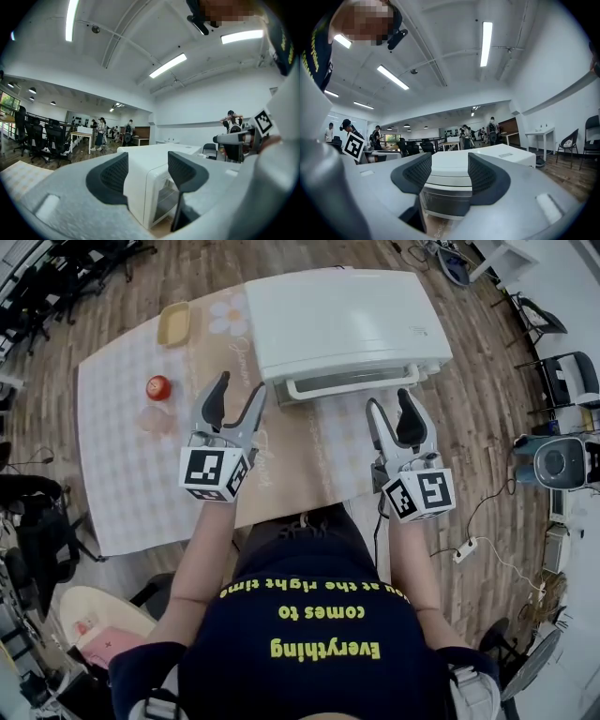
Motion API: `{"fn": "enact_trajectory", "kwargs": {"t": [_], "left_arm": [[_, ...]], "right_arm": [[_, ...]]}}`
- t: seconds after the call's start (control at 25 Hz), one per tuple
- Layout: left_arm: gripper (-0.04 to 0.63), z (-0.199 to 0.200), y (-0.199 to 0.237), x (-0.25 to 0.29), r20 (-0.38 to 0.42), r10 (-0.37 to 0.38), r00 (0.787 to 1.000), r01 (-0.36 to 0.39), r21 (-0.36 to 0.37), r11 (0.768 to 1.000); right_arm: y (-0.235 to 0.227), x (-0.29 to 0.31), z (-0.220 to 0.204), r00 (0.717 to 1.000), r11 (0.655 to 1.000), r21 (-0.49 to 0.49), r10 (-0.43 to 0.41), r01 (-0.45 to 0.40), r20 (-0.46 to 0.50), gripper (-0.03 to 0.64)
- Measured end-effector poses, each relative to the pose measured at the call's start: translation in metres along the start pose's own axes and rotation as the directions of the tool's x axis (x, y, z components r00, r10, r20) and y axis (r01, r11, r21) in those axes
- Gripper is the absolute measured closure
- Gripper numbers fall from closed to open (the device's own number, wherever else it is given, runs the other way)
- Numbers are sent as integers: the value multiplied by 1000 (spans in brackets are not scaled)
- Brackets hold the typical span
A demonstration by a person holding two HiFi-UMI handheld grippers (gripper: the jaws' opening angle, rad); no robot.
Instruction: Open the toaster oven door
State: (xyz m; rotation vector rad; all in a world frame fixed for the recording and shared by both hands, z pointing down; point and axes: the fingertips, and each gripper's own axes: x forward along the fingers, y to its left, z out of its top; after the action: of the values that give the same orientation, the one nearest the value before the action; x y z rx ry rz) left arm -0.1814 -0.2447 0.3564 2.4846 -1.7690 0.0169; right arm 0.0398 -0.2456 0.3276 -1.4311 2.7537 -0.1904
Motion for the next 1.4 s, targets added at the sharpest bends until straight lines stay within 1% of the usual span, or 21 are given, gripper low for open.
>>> {"fn": "enact_trajectory", "kwargs": {"t": [0.2,0.32,0.48,0.6,0.8,0.96,1.12,1.28,1.4], "left_arm": [[334,3,-7,5,-1,37,999,-37,-1,999],[334,4,-9,6,4,52,999,-52,-5,999],[334,0,-10,6,11,72,997,-72,0,997],[334,-7,-8,8,6,92,996,-92,-14,996],[334,-14,-11,11,1,117,993,-117,-10,993],[334,-18,-15,14,-9,114,993,-114,-18,993],[334,-19,-19,16,-15,114,993,-115,-13,993],[331,-19,-21,16,-22,116,993,-116,-5,993],[331,-19,-21,13,-25,119,993,-119,2,993]], "right_arm": [[-17,8,2,1000,1000,-10,27,-27,-15,382],[-25,11,2,999,1000,-9,27,-28,-27,383],[-38,13,-7,998,1000,-10,15,-16,-56,393],[-48,14,-14,996,1000,-16,5,-7,-88,393],[-77,14,-26,990,998,-40,-42,37,-137,390],[-102,18,-33,980,995,-59,-86,76,-177,388],[-119,26,-44,965,995,-55,-96,85,-243,385],[-133,35,-52,953,993,-69,-109,94,-283,388],[-141,40,-62,942,992,-70,-119,102,-313,402]]}}
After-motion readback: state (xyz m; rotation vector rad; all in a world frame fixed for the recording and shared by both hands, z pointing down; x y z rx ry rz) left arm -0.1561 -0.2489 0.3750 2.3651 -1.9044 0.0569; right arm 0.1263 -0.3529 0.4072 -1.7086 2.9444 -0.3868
